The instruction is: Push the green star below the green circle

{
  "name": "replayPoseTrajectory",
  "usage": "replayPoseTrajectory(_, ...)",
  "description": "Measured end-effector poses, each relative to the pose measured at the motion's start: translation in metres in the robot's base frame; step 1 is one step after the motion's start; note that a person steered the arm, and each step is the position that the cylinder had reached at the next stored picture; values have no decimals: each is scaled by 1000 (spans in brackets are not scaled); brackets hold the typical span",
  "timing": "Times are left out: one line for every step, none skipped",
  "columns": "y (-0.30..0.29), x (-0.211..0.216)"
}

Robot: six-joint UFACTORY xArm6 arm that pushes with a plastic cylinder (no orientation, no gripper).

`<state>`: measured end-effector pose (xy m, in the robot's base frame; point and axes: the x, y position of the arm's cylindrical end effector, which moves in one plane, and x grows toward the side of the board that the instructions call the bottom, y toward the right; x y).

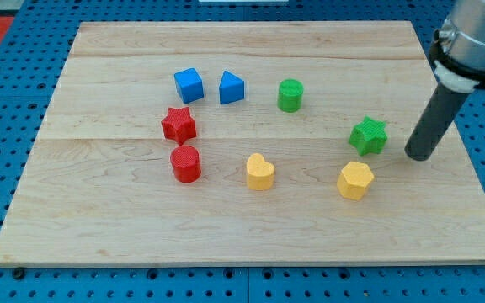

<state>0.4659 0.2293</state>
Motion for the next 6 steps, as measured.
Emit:
replayPoseTrajectory(-36,-28)
replayPoseTrajectory(-105,-31)
replayPoseTrajectory(-99,-18)
replayPoseTrajectory(-93,7)
replayPoseTrajectory(-132,3)
replayPoseTrajectory(-139,-2)
